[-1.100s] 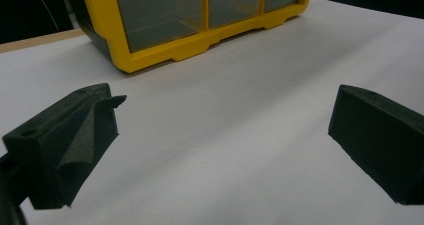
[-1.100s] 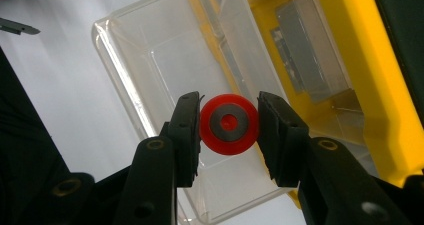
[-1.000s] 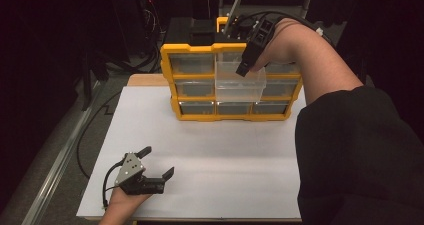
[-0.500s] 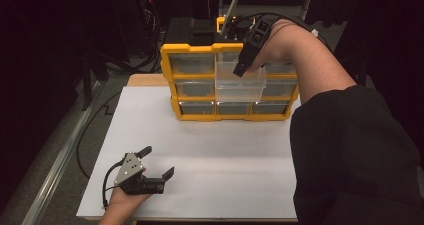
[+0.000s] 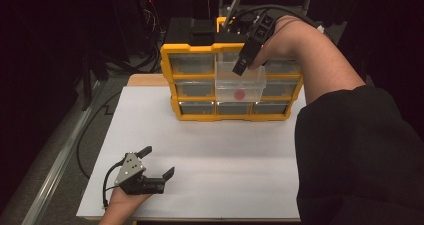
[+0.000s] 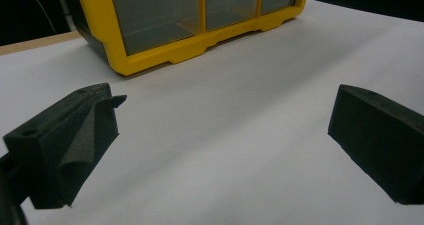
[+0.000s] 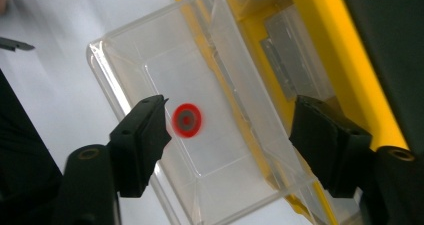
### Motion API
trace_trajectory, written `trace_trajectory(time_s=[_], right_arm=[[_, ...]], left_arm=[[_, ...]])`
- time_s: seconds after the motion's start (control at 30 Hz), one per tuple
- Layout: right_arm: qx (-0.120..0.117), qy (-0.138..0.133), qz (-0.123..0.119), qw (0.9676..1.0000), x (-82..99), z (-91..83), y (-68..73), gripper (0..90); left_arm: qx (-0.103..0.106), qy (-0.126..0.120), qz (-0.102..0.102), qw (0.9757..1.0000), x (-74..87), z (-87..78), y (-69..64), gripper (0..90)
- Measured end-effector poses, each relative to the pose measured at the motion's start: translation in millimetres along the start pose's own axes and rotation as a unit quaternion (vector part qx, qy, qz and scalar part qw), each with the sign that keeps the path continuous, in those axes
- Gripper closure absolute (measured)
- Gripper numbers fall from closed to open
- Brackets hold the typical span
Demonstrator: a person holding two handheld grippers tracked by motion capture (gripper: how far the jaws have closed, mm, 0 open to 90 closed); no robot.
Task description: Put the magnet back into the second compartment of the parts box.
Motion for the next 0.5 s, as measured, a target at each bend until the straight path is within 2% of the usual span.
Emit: trace_trajectory(time_s=[0.2,0.5], right_arm=[[-0.002,-0.006,-0.003,1.0,10.2,-7.7,4.9,29.2],[-0.01,0.0,0.003,0.9999,36.2,-1.3,13.1,28.3]], left_arm=[[0.0,-0.001,-0.003,1.0,-0.2,-1.0,1.6,0.8],[-0.002,-0.002,-0.004,1.0,-0.8,0.7,3.2,0.8]])
Point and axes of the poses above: each handheld gripper's, and its own axes: z roughly forward along the jaws, x roughly out of its underside, y roughly to its left, the point moved 7 cm from there along z, roughly forward along the jaws, and after that the axes turned 14 degrees about y, right-handed, at the moved point
